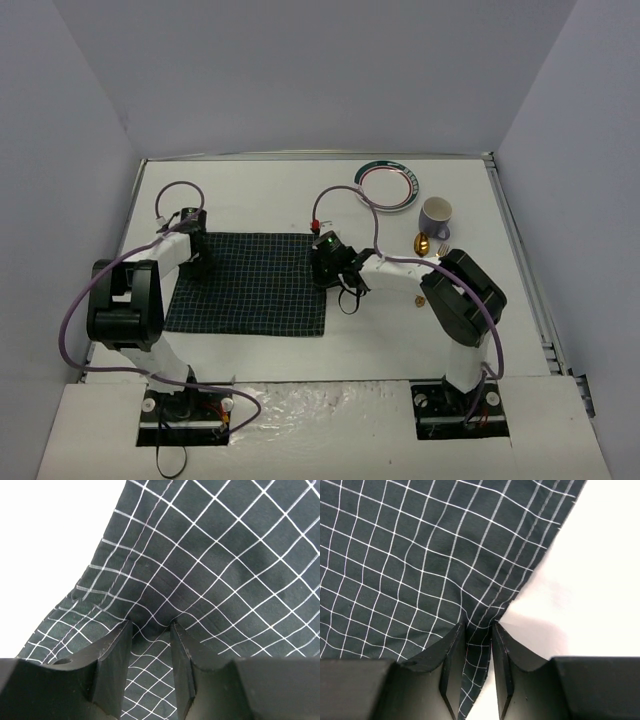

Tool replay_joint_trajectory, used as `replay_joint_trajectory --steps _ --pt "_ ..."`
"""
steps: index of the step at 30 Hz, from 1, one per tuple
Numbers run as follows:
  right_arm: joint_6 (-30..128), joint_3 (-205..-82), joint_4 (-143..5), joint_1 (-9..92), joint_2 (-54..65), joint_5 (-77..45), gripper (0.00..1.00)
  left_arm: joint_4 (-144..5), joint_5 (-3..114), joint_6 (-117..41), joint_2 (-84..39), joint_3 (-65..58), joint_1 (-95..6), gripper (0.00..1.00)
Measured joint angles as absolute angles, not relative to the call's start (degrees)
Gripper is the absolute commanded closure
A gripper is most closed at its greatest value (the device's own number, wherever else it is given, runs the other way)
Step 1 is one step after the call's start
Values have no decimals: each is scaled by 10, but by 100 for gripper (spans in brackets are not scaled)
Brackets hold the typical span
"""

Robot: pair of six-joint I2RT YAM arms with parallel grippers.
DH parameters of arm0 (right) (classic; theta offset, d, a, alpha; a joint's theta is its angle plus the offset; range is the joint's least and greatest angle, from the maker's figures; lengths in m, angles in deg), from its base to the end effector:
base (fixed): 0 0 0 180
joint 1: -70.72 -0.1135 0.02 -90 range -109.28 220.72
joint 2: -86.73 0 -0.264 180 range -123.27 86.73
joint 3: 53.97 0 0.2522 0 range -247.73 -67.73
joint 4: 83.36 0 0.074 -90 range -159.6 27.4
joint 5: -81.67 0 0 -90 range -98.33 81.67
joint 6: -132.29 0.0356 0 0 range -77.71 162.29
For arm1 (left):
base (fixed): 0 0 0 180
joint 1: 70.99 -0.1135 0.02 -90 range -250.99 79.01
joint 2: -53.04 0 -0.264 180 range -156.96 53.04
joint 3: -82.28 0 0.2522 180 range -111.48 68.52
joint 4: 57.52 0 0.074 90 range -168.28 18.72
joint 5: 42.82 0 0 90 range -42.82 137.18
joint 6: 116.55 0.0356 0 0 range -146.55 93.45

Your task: Set the dinner table for one person

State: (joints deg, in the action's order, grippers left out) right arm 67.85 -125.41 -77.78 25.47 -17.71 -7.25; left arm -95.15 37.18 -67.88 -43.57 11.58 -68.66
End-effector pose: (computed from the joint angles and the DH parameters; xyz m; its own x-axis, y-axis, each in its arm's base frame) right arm 0.2701 0.2715 0.1635 -0.6979 -0.0913 -0.7103 -0.4418 0.8355 0.3267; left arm 0.3258 -0.0071 0.1679 -0.6471 -0.6246 -0.4373 -0.6187 0.7653 -0.1775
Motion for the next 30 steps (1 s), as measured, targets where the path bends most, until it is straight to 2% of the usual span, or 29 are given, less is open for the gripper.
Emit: replay_joint_trajectory --steps 7,20,26,30 --pt "682 -1309 -788 235 -224 -99 82 -983 346 -678 -425 123 -741 68" --pt "698 -1336 -797 170 -249 -114 85 -1108 266 -623 -406 129 -798 59" --pt "710 -1336 -797 150 -249 -114 84 -1120 248 -597 -437 107 -808 58" --pt "713 -1336 -797 145 -249 -112 80 -1122 243 -587 -447 97 -812 53"
